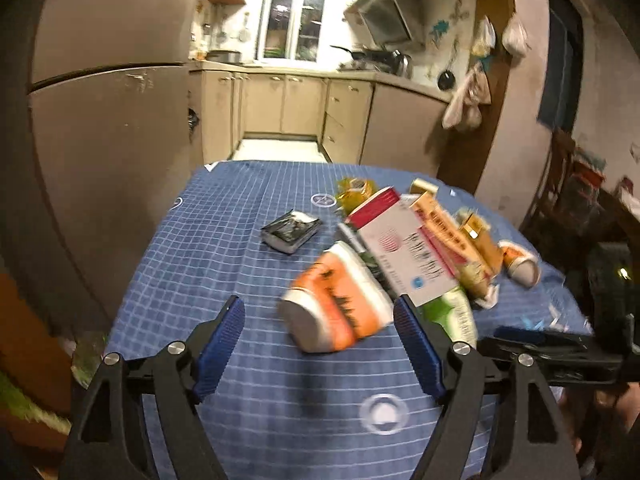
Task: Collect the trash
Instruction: 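Swing both tools back over the table toward the trash, then grasp the green toothpaste box with the right gripper while the left gripper grasps the orange paper cup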
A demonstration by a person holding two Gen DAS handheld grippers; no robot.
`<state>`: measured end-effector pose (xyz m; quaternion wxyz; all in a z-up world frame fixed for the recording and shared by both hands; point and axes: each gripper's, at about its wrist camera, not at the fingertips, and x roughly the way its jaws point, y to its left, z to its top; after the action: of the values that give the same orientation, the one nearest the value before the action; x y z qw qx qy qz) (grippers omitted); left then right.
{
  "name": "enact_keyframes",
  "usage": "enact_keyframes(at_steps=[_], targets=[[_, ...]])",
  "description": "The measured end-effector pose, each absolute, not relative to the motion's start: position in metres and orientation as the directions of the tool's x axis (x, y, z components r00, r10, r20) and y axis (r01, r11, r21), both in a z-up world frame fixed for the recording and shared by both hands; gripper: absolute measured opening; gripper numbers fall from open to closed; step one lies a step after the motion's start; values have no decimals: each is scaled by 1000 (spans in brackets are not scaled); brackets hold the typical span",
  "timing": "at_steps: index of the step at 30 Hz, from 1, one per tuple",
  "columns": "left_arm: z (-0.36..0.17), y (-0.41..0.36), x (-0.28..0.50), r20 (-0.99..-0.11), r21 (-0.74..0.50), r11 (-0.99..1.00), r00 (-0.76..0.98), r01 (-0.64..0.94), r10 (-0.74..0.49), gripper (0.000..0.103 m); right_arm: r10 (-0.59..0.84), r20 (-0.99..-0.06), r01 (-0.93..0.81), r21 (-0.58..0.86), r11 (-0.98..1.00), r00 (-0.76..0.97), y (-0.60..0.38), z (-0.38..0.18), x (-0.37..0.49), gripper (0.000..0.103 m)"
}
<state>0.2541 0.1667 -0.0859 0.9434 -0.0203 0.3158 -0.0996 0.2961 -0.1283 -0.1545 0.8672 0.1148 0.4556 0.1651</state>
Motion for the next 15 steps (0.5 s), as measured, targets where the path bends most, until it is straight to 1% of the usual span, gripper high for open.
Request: enact_keyframes(at_steps=[1,2,4,7,10,12,13,14,15], targets=[[-88,172,260,-596,-88,979,778,182,-198,78,365,-765,-168,328,930,530,-122,-157,301,65],[-88,176,263,-598,-78,978,776,195,-202,78,346,-767,-161,309,937,540,-118,-157,304,71],[-92,179,280,-608,-86,969,758,233,-236,79,307,-775,-150,270,951,553,-111,-156,306,77],[-96,168,300,-620,-126,947,722,294,-306,80,254,-790,-141,212,967,558,-102,-155,307,77],[-108,155,324,-658,-111,945,690,307,-301,80,195,-789,-147,133,980,583,-95,-162,302,75],[-118,149,341,-679,-115,947,672,301,-296,80,183,-784,-148,117,982,593,-97,-164,297,72],[-123,148,346,-690,-114,949,664,294,-288,80,182,-782,-149,115,982,596,-94,-166,294,67],[-126,146,348,-699,-128,946,650,297,-298,80,185,-780,-156,113,981,598,-96,-165,290,58],[-129,142,348,-701,-140,941,640,309,-315,76,189,-778,-162,113,980,599,-93,-165,282,53]])
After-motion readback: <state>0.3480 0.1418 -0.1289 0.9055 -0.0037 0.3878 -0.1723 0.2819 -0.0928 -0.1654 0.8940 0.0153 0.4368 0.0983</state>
